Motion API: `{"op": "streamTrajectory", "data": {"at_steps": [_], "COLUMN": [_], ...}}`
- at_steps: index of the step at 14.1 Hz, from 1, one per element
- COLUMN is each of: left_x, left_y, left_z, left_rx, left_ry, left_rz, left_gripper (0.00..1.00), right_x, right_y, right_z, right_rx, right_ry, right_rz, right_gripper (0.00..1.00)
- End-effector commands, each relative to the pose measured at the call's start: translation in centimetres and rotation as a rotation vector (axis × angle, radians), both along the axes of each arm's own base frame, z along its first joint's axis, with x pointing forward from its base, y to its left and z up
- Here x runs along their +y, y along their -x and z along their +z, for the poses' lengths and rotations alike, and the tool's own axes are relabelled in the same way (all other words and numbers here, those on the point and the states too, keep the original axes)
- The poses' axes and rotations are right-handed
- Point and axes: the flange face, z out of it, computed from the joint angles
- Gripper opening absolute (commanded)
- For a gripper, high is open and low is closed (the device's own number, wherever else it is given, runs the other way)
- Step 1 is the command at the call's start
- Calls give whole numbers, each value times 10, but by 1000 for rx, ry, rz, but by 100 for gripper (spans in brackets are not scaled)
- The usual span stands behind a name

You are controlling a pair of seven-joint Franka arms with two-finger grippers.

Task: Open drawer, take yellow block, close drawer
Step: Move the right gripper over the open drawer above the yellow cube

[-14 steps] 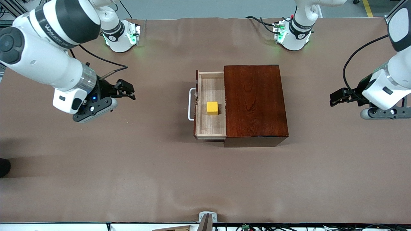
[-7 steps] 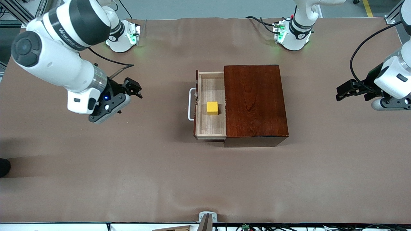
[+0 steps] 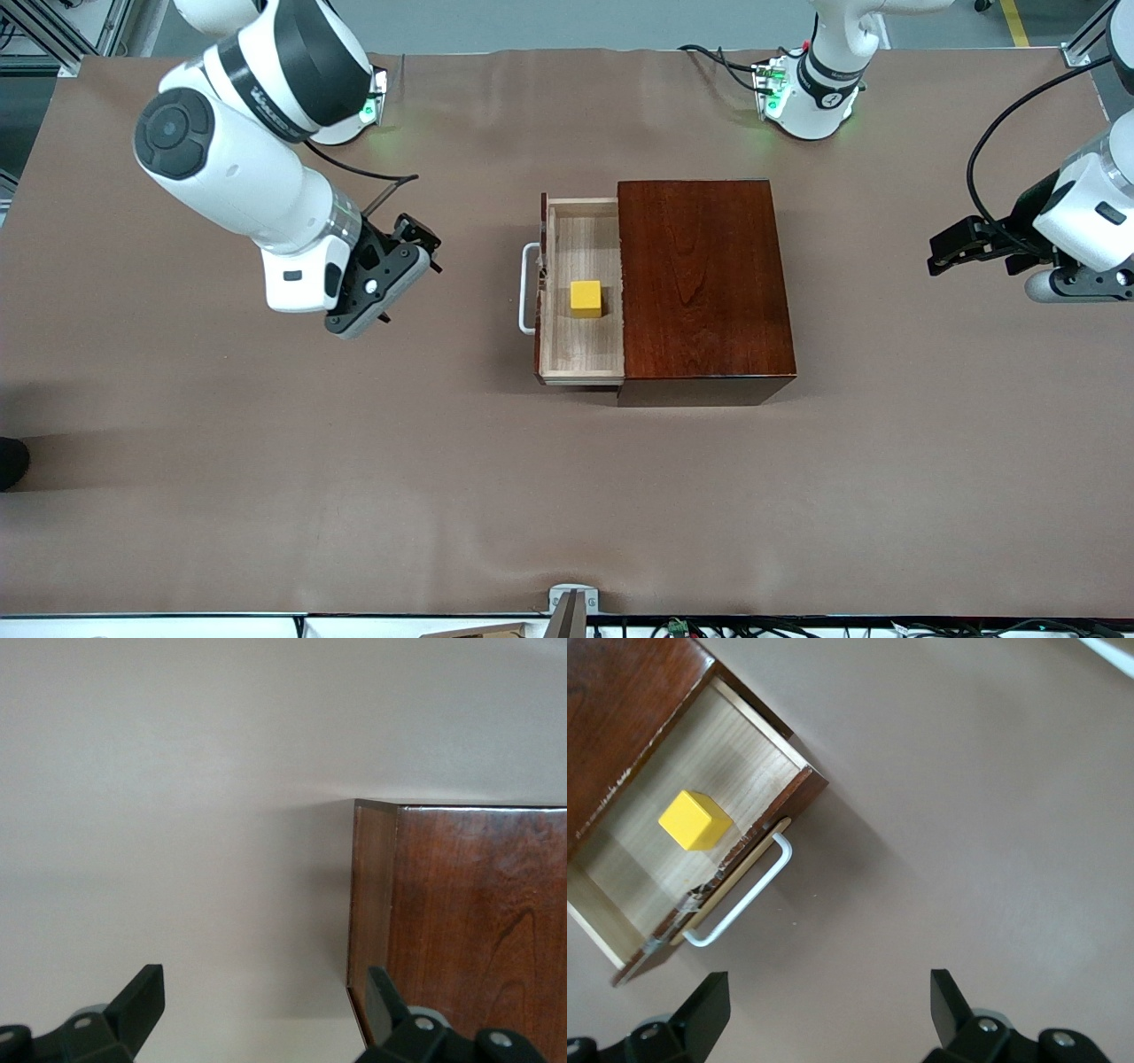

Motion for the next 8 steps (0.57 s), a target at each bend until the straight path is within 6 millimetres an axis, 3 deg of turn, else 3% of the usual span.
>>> {"op": "streamTrajectory", "data": {"at_steps": [1, 5, 8], "left_x": [4, 6, 6], "left_y": [9, 24, 22], "left_z": [2, -2, -4], "left_rx": [4, -5, -6], "left_ry": [14, 14, 13], "left_rz": [-8, -6, -5], "left_gripper": [100, 100, 100], "right_x": [10, 36, 47], "right_y": [-8, -22, -24], "right_z": [-16, -60, -81], "right_rx": [-42, -142, -166], "right_ry": [-16, -24, -13], "right_rz": [114, 364, 538], "right_gripper": [100, 100, 100]}}
